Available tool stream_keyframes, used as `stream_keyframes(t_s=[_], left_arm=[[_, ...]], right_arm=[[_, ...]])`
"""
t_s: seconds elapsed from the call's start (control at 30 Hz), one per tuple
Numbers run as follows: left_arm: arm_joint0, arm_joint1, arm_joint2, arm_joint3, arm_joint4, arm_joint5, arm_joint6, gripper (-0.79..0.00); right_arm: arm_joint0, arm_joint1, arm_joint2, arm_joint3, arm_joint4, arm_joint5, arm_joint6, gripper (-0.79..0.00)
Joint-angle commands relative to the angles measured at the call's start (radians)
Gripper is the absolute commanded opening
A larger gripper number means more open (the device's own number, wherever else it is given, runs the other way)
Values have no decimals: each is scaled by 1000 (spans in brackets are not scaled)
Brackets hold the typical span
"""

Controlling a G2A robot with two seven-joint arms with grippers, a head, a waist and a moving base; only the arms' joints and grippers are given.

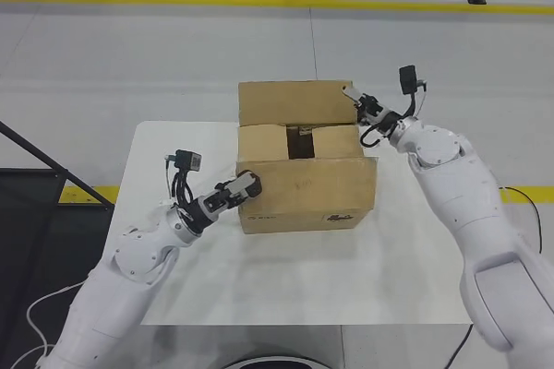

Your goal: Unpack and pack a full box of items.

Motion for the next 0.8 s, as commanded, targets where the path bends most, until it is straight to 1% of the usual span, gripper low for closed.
stream_keyframes(t_s=[0.0, 0.23, 0.5, 0.77], left_arm=[[-2, -1, 0, 2, 7, 2, 0, 0], [0, -3, -10, 8, 30, 11, 1, 0], [13, -2, -37, 4, 48, 17, -3, 0], [2, -7, -28, 8, 71, 36, -4, 0]], right_arm=[[5, -7, 3, 16, 8, -8, 22, 0], [25, -14, 35, 74, 58, -65, 140, 0], [24, 7, 95, 107, 136, -155, 294, 0], [1, 31, 175, 75, 270, -223, 440, 0]])
